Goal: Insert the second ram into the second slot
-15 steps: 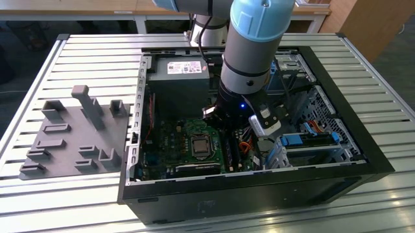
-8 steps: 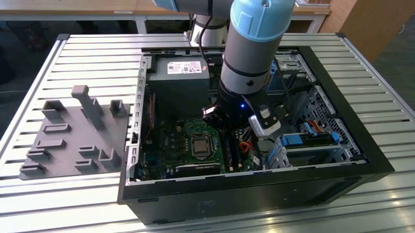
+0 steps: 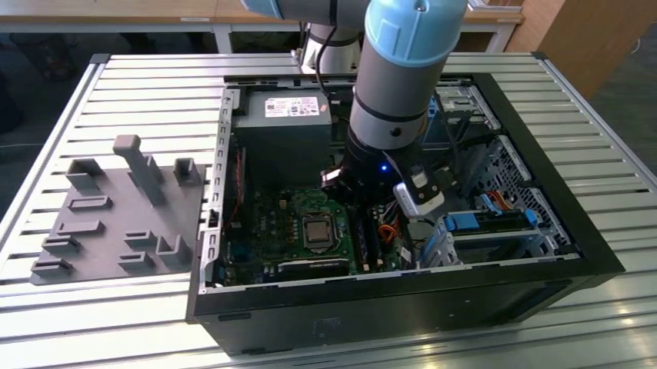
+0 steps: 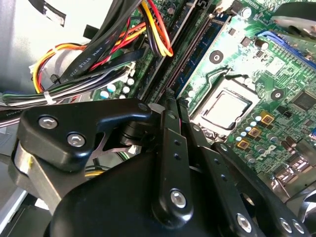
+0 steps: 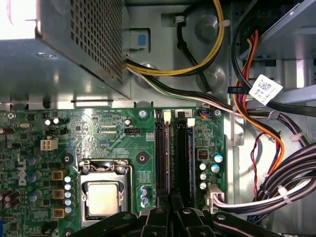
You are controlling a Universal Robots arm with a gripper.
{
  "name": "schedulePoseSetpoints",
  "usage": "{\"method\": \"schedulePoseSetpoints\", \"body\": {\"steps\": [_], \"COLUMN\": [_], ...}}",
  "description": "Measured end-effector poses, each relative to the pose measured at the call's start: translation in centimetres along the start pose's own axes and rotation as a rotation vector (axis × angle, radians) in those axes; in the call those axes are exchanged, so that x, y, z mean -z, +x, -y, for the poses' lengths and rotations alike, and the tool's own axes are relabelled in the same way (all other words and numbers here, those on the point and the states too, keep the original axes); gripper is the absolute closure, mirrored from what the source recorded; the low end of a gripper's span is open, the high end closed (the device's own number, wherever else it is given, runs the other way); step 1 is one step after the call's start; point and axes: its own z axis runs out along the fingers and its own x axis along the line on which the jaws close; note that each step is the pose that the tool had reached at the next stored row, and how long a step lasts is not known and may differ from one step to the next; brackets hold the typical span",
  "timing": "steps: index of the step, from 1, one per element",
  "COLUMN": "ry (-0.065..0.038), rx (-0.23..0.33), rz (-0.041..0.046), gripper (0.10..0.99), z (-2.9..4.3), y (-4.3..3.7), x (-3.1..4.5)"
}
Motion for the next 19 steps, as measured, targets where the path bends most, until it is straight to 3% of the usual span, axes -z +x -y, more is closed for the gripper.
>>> {"method": "schedulePoseSetpoints", "body": {"steps": [11, 14, 15, 19], "ry": [0.000, 0.000, 0.000, 0.000], "rx": [0.000, 0.000, 0.000, 0.000], "rz": [0.0000, 0.0000, -0.0001, 0.0000], "gripper": [0.953, 0.941, 0.878, 0.878], "z": [0.00, 0.00, 0.00, 0.00], "y": [-0.01, -0.01, 0.00, 0.00], "x": [-0.20, -0.21, -0.22, 0.02]}}
